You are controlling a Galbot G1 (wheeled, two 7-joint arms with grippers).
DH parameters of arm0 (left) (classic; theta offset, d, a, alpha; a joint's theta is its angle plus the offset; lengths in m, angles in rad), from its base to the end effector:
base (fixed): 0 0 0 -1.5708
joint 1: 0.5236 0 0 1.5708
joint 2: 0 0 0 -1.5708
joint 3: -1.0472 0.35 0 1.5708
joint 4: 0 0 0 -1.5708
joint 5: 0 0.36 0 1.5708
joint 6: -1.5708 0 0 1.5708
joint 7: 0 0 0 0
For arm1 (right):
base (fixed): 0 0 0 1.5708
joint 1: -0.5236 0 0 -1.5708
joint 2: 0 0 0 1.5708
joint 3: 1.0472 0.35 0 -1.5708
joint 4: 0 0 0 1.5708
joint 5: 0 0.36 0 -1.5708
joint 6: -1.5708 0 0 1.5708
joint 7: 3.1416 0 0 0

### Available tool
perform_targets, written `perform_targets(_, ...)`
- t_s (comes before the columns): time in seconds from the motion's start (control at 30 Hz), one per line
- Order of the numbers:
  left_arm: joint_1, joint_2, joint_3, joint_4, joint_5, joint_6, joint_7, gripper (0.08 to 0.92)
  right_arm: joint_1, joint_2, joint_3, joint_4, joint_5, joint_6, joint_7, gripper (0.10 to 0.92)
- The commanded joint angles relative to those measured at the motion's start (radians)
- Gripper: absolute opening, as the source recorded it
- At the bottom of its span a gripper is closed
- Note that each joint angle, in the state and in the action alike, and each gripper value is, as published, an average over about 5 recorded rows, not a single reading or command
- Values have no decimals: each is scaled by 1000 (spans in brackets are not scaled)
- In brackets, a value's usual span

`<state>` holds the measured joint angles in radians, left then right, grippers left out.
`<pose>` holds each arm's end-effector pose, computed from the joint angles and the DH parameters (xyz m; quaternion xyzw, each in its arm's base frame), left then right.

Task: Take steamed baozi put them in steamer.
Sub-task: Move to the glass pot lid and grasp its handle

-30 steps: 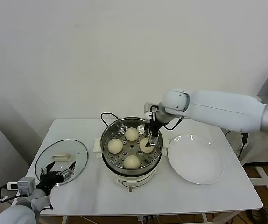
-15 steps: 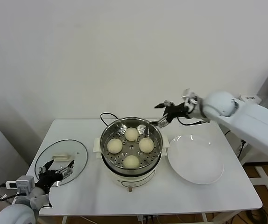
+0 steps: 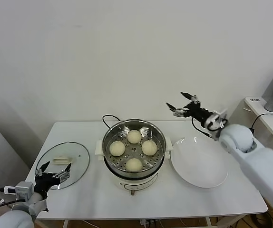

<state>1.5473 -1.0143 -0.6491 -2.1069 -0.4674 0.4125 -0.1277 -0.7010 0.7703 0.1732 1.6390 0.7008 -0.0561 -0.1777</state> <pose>0.2116 0.1206 -0.2531 -0.0168 -0.9801 -0.0680 0.1859 0.4243 -0.1477 -0.1820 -0.2256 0.9703 -0.0763 0.0422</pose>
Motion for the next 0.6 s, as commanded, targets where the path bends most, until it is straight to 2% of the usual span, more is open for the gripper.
perform_targets(0.03,37,23,2,96,502,-225,73,823,-488,299,535,20,-263,76,50,823)
perform_targets(0.23,66,10,4,224,970,-450,60,823,-495,406,552,13,-312,75,35,823)
perform_targets(0.37,61,-13,11,309,1171,-548,22,823,-496,442,562,9,-350,73,28,823)
perform_targets(0.6,8,-55,17,460,1487,-679,-103,823,-494,490,585,3,-386,75,8,823)
